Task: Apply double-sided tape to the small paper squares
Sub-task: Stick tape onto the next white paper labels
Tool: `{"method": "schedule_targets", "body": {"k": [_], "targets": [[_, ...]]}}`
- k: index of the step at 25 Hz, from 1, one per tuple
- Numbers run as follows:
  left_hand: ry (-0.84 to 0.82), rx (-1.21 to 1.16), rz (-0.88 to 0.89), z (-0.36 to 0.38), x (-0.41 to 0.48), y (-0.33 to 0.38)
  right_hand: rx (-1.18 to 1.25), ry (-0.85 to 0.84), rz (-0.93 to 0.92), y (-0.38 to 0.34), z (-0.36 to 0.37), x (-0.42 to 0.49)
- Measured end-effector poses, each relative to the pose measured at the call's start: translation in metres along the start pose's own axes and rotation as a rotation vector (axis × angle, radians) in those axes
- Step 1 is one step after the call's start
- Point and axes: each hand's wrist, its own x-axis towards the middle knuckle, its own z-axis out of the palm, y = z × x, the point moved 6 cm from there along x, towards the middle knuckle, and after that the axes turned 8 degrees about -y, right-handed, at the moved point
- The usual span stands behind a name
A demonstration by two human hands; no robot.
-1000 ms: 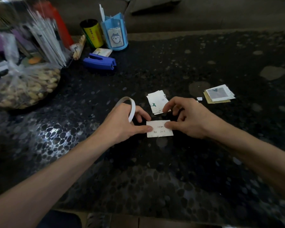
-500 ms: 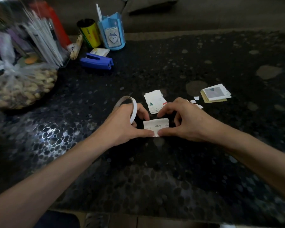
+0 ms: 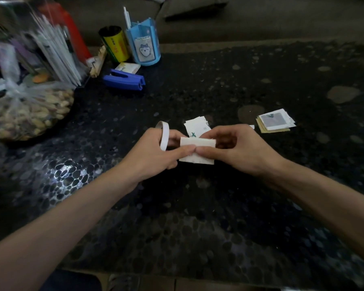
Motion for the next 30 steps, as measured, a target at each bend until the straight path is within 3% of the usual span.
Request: {"method": "schedule_targets", "body": {"k": [6, 10, 16, 30], "targets": [[0.07, -0.059, 0.027, -0.001, -0.006, 0.009, 0.007, 0.05, -0.081, -0.013, 0.006, -0.003], [0.192, -0.081, 0.102, -0.008, -0.01, 0.015, 0.181, 0.15, -0.084, -0.015, 0.004, -0.004], [0.162, -0.196, 0.081, -0.005, -0.012, 0.014, 0.123, 0.151, -0.136, -0.022, 0.0, -0.003], [0.173, -0.162, 0.126, -0.006, -0.009, 0.014, 0.061, 0.213, -0.197, -0.026, 0.004, -0.001]]}}
